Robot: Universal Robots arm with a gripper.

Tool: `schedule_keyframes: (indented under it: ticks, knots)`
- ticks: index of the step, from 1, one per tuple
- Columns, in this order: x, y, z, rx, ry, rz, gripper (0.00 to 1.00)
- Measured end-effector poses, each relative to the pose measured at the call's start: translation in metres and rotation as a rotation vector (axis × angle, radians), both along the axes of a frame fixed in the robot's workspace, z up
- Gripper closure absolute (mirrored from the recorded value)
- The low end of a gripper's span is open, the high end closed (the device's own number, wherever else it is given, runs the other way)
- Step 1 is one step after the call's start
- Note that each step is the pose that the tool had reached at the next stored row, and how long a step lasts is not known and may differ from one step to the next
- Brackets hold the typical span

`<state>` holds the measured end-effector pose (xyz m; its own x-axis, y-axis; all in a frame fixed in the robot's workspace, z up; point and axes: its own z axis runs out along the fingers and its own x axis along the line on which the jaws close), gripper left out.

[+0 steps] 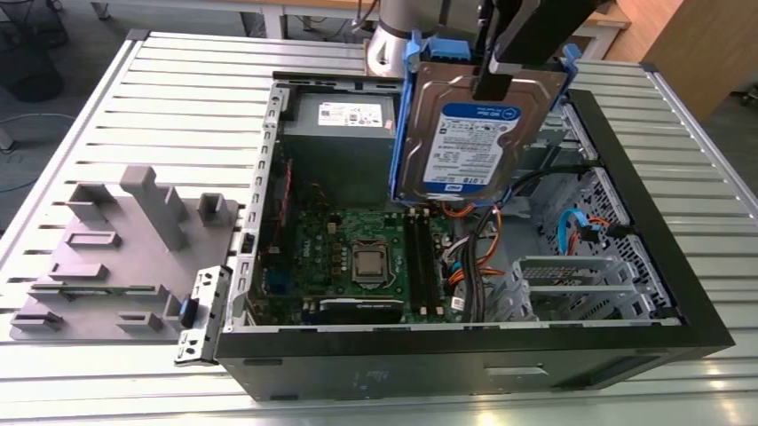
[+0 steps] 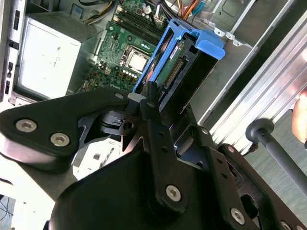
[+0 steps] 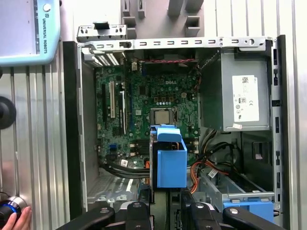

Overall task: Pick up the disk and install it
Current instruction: 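Pick up the disk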

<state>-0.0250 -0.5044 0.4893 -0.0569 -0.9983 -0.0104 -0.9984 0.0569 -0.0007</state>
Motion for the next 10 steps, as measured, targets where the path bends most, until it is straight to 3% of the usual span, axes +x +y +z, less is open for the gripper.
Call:
schedule_keyframes:
  ticks: [10]
  knots:
    - [0.0000, -0.0122, 0.0000, -0.0006, 0.0000, 0.000, 0.65]
